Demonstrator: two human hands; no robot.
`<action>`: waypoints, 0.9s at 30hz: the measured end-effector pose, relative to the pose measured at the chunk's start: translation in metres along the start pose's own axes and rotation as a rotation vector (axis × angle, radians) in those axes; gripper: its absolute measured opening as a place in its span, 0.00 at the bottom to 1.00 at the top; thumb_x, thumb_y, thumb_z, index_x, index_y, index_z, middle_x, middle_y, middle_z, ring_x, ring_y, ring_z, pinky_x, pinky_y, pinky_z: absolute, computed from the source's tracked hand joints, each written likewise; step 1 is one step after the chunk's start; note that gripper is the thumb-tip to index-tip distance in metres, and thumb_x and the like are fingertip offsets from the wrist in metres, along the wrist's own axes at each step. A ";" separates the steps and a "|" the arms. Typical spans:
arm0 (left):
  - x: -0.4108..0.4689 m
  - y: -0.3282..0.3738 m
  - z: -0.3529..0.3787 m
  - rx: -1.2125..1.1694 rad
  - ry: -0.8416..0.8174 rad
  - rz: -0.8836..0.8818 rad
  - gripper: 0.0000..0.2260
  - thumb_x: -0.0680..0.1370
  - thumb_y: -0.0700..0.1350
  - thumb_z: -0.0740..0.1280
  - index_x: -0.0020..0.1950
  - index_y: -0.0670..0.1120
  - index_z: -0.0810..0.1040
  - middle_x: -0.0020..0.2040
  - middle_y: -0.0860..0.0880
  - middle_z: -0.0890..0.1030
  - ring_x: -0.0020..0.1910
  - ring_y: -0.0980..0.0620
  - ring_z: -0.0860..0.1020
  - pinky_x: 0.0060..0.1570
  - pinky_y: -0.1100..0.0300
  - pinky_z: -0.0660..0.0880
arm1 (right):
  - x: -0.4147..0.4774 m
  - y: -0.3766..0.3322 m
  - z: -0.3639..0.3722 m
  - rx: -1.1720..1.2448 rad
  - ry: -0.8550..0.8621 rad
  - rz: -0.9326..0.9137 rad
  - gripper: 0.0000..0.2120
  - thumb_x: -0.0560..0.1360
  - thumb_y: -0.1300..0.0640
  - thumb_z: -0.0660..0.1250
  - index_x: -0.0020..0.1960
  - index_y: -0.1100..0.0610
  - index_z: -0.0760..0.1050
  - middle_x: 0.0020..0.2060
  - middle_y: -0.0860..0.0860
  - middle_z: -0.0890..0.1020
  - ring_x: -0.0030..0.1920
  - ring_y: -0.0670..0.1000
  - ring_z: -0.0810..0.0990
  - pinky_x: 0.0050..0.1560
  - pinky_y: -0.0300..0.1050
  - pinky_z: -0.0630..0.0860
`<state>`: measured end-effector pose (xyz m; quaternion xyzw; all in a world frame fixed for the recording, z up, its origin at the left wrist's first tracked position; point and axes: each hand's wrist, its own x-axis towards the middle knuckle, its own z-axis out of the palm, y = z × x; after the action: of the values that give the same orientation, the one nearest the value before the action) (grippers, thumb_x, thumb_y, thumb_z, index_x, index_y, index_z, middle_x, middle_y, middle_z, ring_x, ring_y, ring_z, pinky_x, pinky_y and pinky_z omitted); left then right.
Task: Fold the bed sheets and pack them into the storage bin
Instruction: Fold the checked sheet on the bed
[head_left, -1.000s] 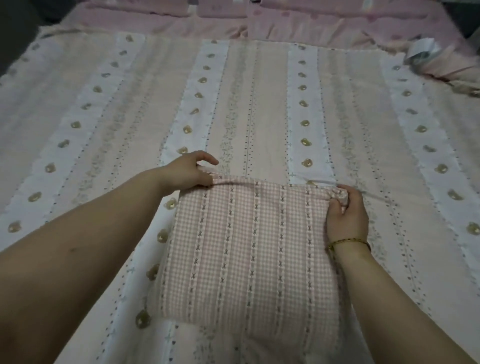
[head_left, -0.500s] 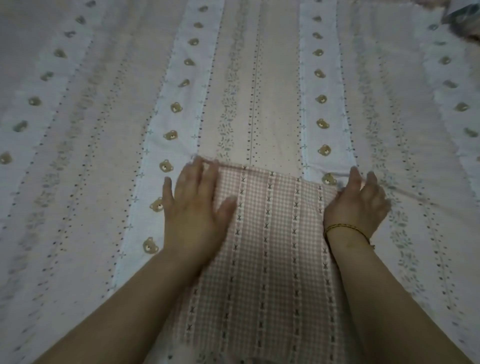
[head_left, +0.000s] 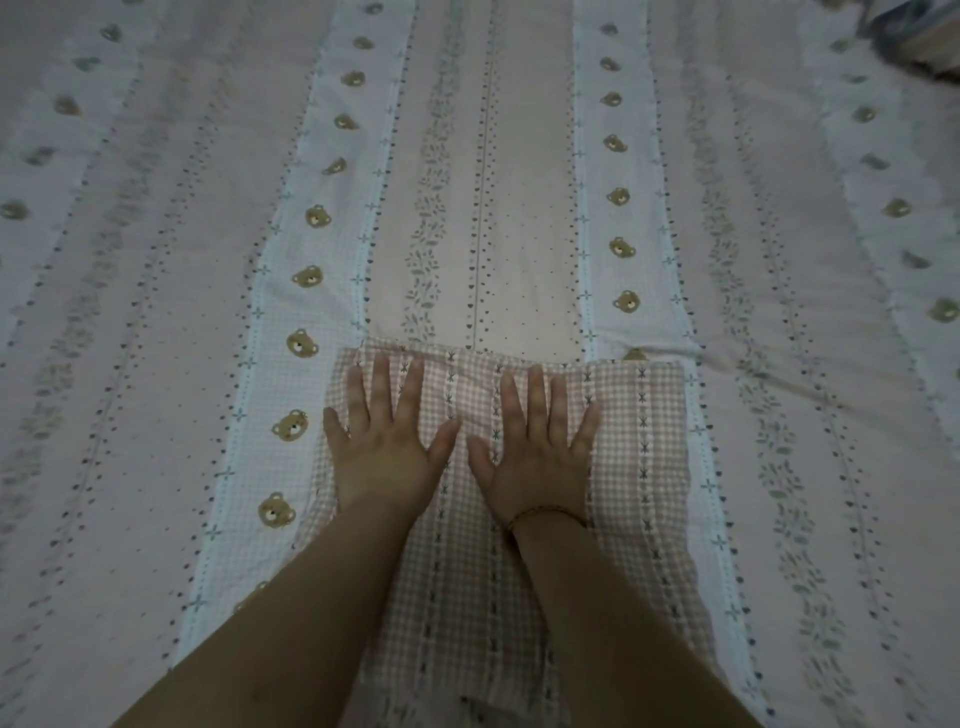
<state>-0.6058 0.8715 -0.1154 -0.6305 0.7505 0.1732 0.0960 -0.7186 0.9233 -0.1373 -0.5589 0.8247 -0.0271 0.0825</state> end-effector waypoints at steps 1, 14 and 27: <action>0.002 0.000 -0.001 -0.006 0.001 0.002 0.31 0.78 0.63 0.46 0.74 0.54 0.34 0.76 0.49 0.35 0.74 0.47 0.34 0.71 0.45 0.40 | 0.002 -0.001 -0.001 0.001 -0.002 0.004 0.33 0.71 0.40 0.50 0.70 0.56 0.62 0.66 0.57 0.72 0.68 0.59 0.66 0.69 0.58 0.40; -0.037 -0.043 -0.034 -0.616 -0.111 -0.326 0.51 0.66 0.63 0.71 0.77 0.45 0.45 0.75 0.44 0.60 0.71 0.43 0.63 0.69 0.48 0.61 | -0.064 0.076 -0.074 0.809 -0.187 0.670 0.48 0.72 0.47 0.68 0.75 0.55 0.36 0.76 0.54 0.47 0.75 0.53 0.51 0.73 0.49 0.52; -0.103 -0.013 -0.094 -0.900 -0.106 -0.105 0.26 0.72 0.49 0.72 0.66 0.42 0.71 0.62 0.44 0.76 0.60 0.44 0.75 0.52 0.58 0.68 | -0.097 0.079 -0.123 1.168 -0.249 0.568 0.31 0.74 0.56 0.67 0.72 0.58 0.57 0.65 0.55 0.71 0.62 0.53 0.72 0.60 0.42 0.68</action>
<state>-0.5670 0.9278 0.0062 -0.6367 0.5617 0.5092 -0.1405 -0.7762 1.0367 -0.0166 -0.1821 0.7740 -0.3824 0.4707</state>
